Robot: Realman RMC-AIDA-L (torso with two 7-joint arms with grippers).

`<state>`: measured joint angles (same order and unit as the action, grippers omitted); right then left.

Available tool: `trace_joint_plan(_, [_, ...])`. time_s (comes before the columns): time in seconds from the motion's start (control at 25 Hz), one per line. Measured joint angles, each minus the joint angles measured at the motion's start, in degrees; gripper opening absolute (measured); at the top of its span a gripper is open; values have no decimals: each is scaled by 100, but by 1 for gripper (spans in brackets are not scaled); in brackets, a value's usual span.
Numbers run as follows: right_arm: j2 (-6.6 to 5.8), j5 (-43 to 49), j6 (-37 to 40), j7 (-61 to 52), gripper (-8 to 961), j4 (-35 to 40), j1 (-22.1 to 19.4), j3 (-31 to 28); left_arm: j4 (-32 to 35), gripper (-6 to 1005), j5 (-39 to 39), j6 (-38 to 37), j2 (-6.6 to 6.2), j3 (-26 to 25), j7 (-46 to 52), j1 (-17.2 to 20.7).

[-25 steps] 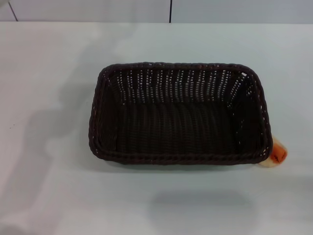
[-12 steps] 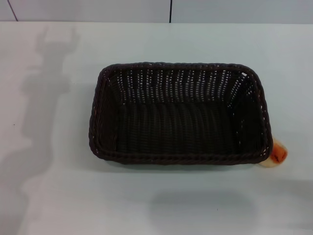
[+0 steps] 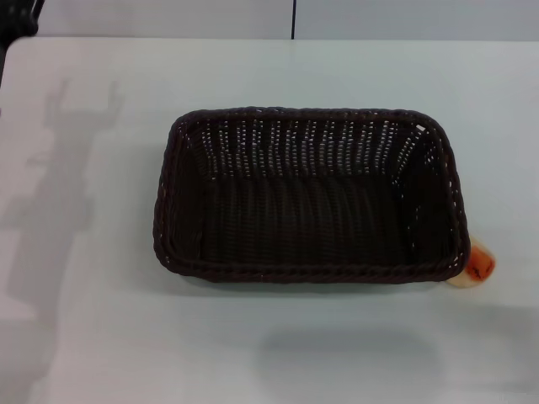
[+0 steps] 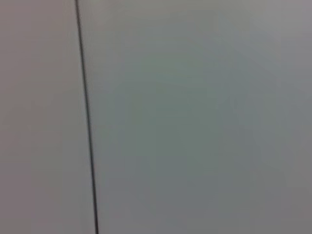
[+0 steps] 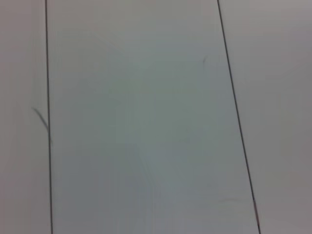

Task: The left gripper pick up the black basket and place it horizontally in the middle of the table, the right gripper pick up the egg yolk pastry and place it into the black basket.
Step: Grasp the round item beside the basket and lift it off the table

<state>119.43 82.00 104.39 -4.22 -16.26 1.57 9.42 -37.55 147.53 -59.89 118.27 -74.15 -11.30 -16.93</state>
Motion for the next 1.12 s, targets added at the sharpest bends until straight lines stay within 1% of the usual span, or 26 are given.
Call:
trace_joint_plan(0.04, [-4,0,-56,0,740,0,0,26,633,827,81,-437,3,0,467,-155])
trace_joint_plan(0.08, [-4,0,-56,0,740,0,0,26,924,827,94,-601,3,-2,638,-229])
trace_joint_plan(0.28, [-7,0,-286,0,740,6,91,128,1553,827,105,-721,5,-2,801,-305])
trace_joint_plan(0.4, [-8,0,-484,0,741,2,189,216,1705,827,109,-742,12,-20,820,-279])
trace_joint_plan(0.44, [-8,0,-664,0,738,0,283,331,1720,827,101,-751,12,-21,838,-241])
trace_joint_plan(0.48, [-8,0,-664,0,736,0,283,331,1720,827,101,-751,12,-21,838,-241])
trace_joint_plan(0.64, [6,0,-1064,0,726,-33,492,629,1736,827,98,-758,12,-2,843,-220])
trace_joint_plan(0.84, [9,0,-1359,0,713,-95,626,775,1744,827,107,-758,17,3,851,-257])
trace_joint_plan(1.12, [10,0,-1748,0,695,-143,790,795,1743,827,122,-756,21,6,827,-339])
